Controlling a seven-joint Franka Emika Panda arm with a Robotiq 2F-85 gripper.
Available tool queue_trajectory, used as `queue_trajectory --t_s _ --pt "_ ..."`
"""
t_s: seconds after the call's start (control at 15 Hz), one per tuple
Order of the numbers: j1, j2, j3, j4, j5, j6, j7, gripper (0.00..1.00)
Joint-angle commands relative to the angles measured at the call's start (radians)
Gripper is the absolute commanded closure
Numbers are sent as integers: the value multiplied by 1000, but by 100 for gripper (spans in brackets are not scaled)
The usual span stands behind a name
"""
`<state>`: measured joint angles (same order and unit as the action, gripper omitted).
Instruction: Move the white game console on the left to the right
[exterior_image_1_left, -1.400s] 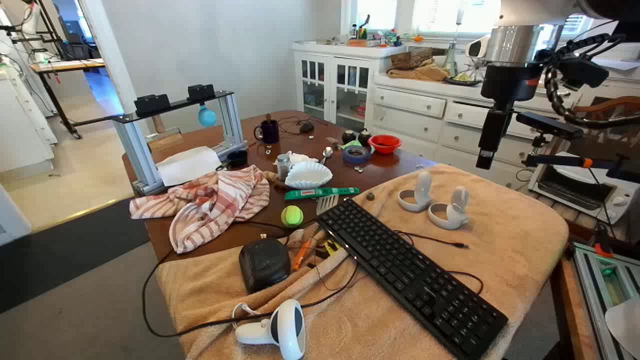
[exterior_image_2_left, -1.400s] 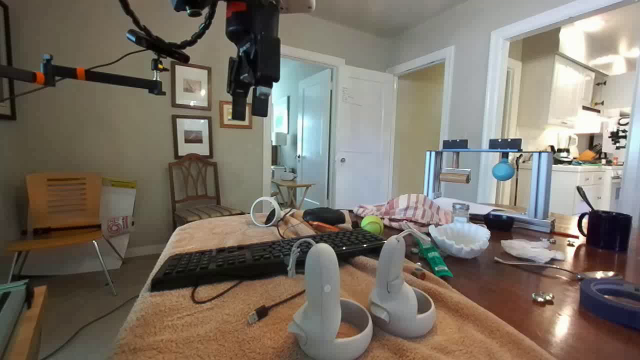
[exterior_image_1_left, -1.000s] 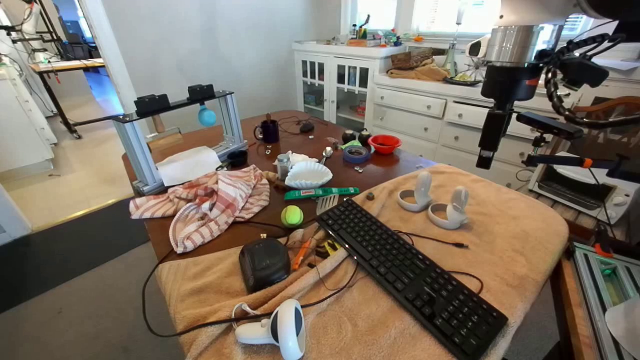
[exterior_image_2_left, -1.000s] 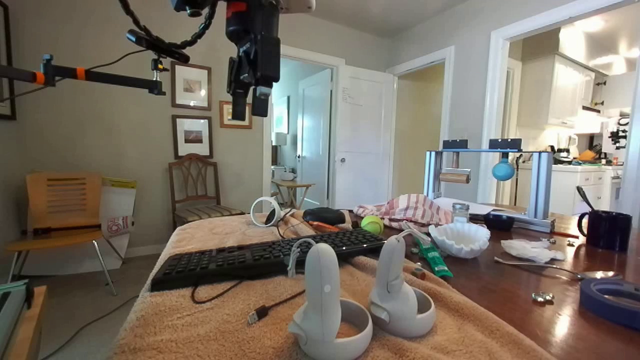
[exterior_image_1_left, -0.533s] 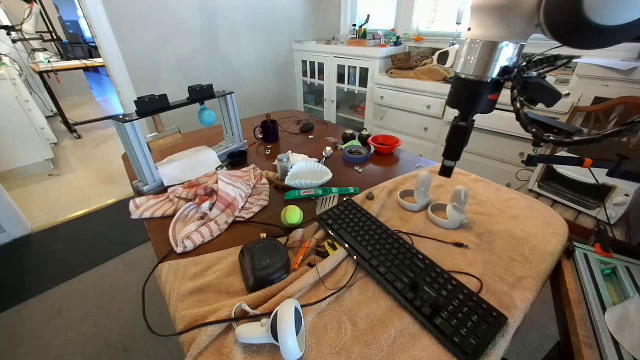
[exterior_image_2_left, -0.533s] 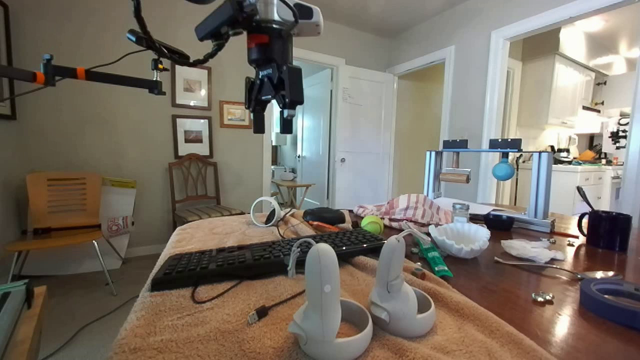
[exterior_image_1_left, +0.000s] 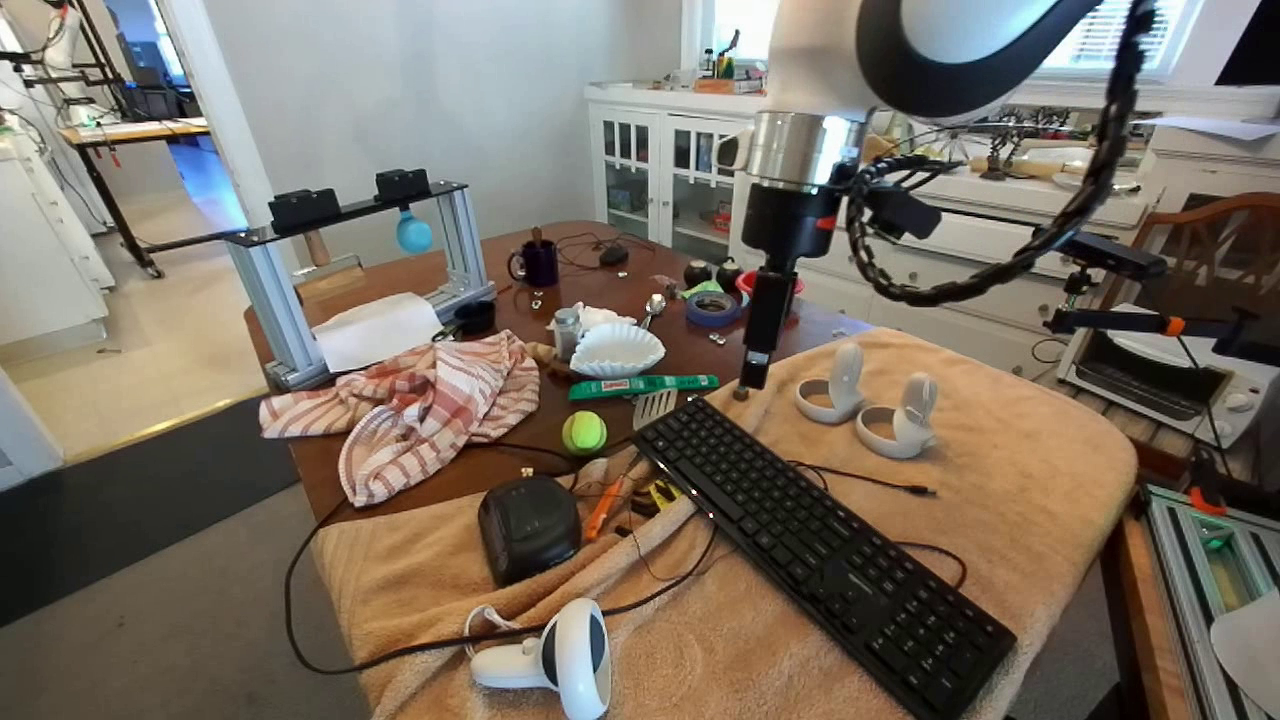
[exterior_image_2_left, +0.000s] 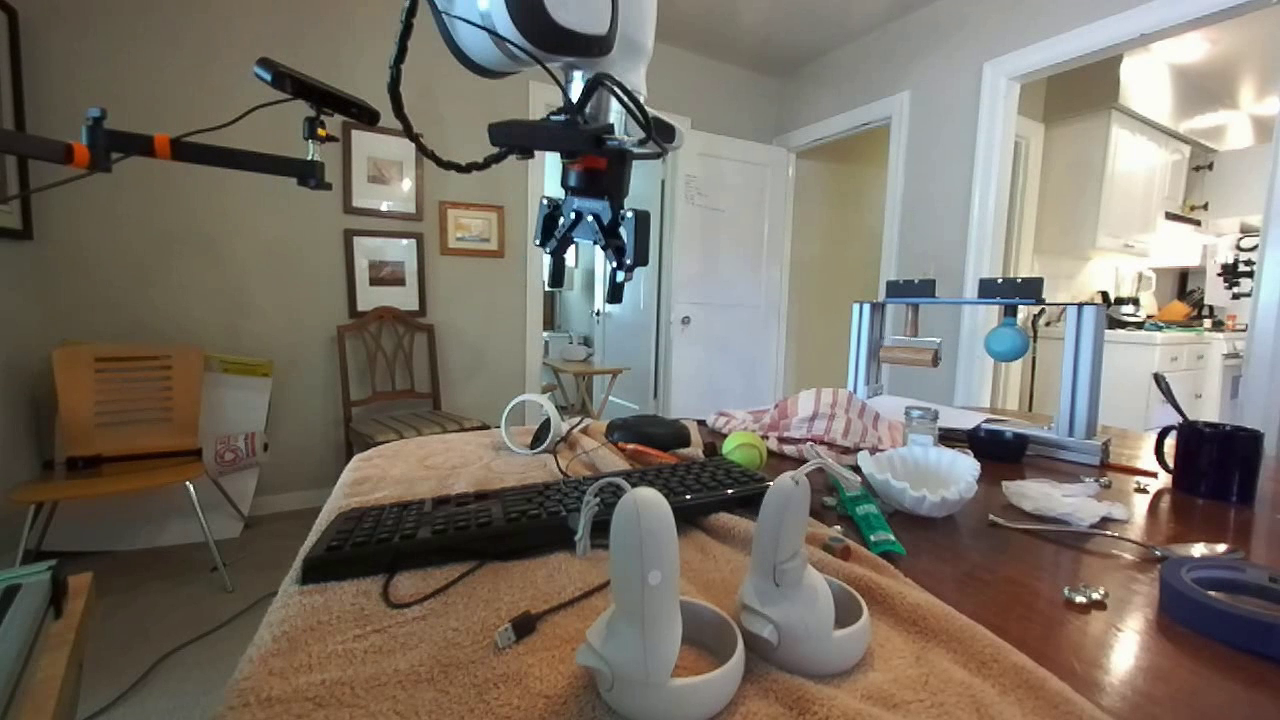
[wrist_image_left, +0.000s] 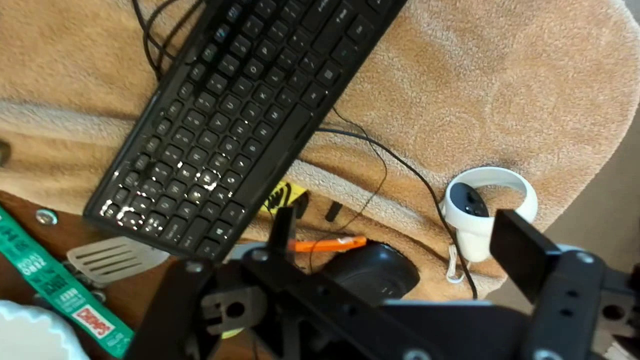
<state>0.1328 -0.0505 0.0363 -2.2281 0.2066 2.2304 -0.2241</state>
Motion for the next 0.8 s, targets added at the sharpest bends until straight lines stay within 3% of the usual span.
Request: queue_trajectory --t_s 0.0,0.47,0.73 --pt "-2 184 39 233 -2 -103 -29 0" --pt "34 443 123 577 -74 -244 13 0" --pt "90 560 142 699 -157 -239 54 0"
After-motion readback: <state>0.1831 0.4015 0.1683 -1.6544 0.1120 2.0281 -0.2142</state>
